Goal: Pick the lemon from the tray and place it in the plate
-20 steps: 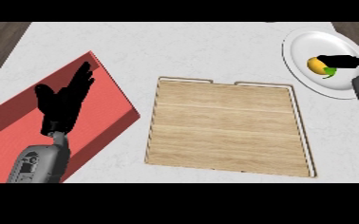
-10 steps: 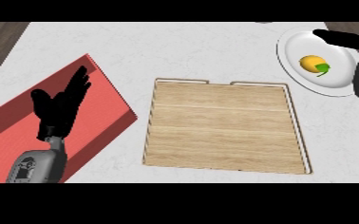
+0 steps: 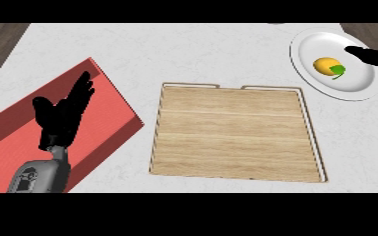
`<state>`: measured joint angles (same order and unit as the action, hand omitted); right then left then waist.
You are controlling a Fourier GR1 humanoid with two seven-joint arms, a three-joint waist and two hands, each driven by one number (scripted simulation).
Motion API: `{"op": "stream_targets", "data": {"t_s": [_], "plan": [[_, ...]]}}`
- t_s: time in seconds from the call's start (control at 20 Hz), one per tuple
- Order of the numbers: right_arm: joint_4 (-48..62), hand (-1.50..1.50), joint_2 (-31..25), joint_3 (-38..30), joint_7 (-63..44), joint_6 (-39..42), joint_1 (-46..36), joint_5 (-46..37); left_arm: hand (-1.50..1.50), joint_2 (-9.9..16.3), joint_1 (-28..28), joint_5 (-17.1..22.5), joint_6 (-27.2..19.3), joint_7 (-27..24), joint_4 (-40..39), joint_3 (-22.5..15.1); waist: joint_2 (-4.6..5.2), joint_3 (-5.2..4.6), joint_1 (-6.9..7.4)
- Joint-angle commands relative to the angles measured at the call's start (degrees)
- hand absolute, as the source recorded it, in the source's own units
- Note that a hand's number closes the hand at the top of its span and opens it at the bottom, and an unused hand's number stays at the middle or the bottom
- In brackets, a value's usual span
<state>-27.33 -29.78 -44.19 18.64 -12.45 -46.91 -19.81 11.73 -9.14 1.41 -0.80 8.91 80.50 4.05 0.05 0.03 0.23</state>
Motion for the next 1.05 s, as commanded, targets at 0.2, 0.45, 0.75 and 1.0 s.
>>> {"op": "stream_targets", "data": {"t_s": [0.2, 0.45, 0.75, 1.0], "plan": [[0.58, -1.5, -3.86, 1.84, 3.0, 2.25, 3.24, 5.54, 0.0, 0.37, -0.95, -0.46, 1.21, -0.87, -0.68, 1.08, 0.15, 0.01, 0.33], [-3.67, -1.5, -4.17, 3.83, 1.1, 3.67, 8.73, 8.03, 0.0, -1.12, -1.73, -1.49, -0.16, 2.03, 0.63, 0.19, -0.02, -0.02, -0.05], [-3.14, -1.5, -5.63, 4.48, 3.51, 2.29, 12.87, 9.14, 0.0, 0.15, 3.39, 0.96, 2.75, 4.34, 7.69, 0.97, -0.07, 0.0, 0.3], [1.58, -1.5, -9.49, 6.67, 1.98, 3.88, 11.23, 9.35, 0.0, -1.91, 0.18, -1.47, -0.21, 5.73, 6.51, -0.04, 0.09, 0.02, 0.42]]}}
